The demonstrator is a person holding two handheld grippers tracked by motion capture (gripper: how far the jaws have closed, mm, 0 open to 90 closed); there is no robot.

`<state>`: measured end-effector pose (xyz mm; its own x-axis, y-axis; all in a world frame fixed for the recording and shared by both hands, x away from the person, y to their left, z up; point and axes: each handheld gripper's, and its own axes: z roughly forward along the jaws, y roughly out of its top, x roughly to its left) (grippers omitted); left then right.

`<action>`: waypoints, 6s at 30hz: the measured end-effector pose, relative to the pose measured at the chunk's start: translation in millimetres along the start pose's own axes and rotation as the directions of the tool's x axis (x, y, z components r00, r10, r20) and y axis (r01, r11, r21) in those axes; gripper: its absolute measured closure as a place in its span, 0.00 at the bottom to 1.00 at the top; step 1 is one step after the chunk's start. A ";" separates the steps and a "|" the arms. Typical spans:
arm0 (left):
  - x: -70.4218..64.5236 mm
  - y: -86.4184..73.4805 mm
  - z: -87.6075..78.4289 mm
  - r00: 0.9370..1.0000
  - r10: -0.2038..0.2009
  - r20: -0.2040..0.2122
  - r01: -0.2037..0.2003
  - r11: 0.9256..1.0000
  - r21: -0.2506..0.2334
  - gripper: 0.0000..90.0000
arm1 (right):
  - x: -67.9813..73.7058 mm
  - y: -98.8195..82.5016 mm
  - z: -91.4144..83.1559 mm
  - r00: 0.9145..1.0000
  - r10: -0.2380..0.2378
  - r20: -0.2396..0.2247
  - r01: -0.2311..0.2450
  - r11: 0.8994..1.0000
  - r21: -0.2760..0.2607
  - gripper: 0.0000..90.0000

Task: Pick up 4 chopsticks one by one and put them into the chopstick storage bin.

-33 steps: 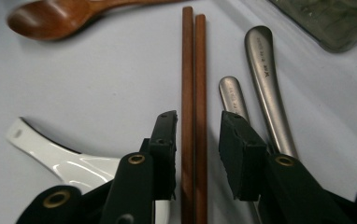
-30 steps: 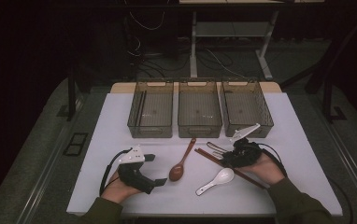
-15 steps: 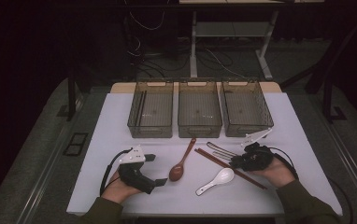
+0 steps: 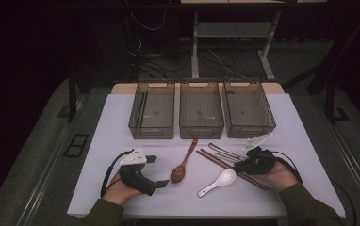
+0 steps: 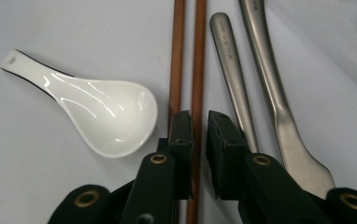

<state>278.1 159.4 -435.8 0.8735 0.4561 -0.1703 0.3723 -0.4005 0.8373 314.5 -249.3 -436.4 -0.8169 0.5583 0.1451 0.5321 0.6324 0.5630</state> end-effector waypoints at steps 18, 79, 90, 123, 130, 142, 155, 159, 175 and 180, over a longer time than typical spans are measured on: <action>-0.7 0.4 0.6 1.000 0.006 -0.001 -0.006 1.000 0.000 0.00 | 8.7 0.8 3.0 0.996 -0.059 0.068 0.058 0.998 0.016 0.94; 5.7 1.7 3.4 1.000 0.003 -0.005 -0.003 1.000 -0.005 0.00 | -1.8 23.1 -34.3 0.999 -0.043 -0.010 0.041 0.984 -0.175 0.94; 5.8 2.3 4.7 1.000 0.007 0.003 -0.007 1.000 -0.003 0.00 | -3.2 38.0 -34.2 1.000 -0.020 -0.015 0.016 0.977 -0.213 0.94; 2.8 0.9 3.7 1.000 0.001 -0.011 -0.001 1.000 -0.004 0.00 | -18.0 109.8 -23.8 1.000 -0.009 0.008 0.011 0.954 -0.300 0.94; 0.8 1.6 2.2 1.000 0.005 -0.012 -0.005 1.000 -0.008 0.00 | -16.4 130.9 -18.1 1.000 -0.015 0.006 0.016 0.955 -0.298 0.94; 0.7 1.4 1.1 1.000 0.003 -0.014 -0.003 1.000 -0.010 0.00 | -15.3 164.2 -3.8 1.000 -0.017 0.002 0.017 0.960 -0.281 0.94; 0.7 0.4 -0.7 1.000 0.001 -0.008 -0.001 1.000 -0.007 0.00 | -13.4 194.9 20.8 1.000 -0.013 0.000 0.013 0.968 -0.251 0.94; 1.2 0.3 -0.2 1.000 0.002 -0.012 -0.002 1.000 -0.010 0.00 | -13.7 202.9 27.7 1.000 -0.002 0.001 0.002 0.970 -0.243 0.94; 1.7 -0.1 -0.7 1.000 0.000 -0.008 -0.001 1.000 -0.018 0.00 | -12.3 241.9 59.5 0.999 0.038 0.027 -0.032 0.977 -0.213 0.94; 1.2 0.1 -0.9 1.000 -0.001 -0.003 0.001 1.000 -0.018 0.00 | -11.8 256.8 72.0 0.998 0.048 0.044 -0.038 0.981 -0.191 0.94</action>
<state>278.9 160.6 -435.5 0.8723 0.4587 -0.1694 0.3673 -0.3859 0.8463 476.7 -54.9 -352.1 -0.7802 0.6106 0.1360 0.5108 0.4963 0.7020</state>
